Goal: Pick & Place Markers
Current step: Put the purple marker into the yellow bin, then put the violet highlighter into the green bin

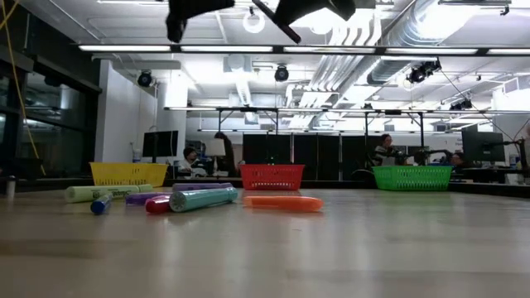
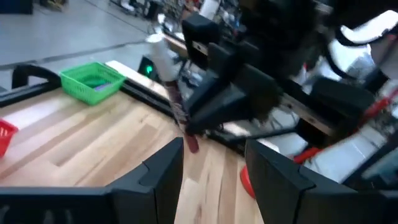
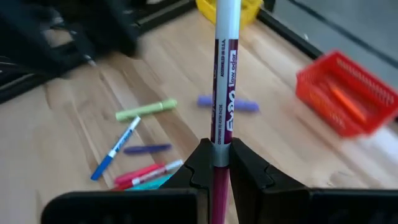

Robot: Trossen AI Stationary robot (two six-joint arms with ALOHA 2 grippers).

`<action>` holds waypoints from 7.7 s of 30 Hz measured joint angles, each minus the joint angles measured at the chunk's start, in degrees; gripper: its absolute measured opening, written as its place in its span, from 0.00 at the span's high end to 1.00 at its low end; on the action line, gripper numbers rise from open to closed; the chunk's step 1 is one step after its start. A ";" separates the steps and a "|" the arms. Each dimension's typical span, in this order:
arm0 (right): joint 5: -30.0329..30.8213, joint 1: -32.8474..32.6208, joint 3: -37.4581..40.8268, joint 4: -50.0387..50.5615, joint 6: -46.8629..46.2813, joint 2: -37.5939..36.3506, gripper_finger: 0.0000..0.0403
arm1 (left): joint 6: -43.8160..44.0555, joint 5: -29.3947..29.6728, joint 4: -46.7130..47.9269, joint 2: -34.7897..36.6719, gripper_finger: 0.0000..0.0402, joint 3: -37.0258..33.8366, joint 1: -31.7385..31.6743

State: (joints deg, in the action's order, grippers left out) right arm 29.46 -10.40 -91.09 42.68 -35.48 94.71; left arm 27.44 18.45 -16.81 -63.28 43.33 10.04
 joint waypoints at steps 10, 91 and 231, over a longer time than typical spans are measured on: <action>-4.67 1.31 -0.02 -4.10 11.41 -2.68 0.94 | 0.09 -0.16 -9.23 -4.31 0.58 0.00 -3.78; -8.91 3.47 0.07 -13.03 16.50 -7.56 0.56 | -5.08 1.18 -19.40 -5.27 0.93 -0.02 -3.70; 6.11 3.66 0.10 22.27 -2.02 -13.35 0.56 | -78.19 5.88 75.81 -45.38 0.94 34.25 -65.44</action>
State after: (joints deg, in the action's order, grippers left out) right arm 35.57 -6.74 -90.99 64.95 -37.50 81.36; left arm -50.75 24.33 59.00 -108.66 77.58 -55.40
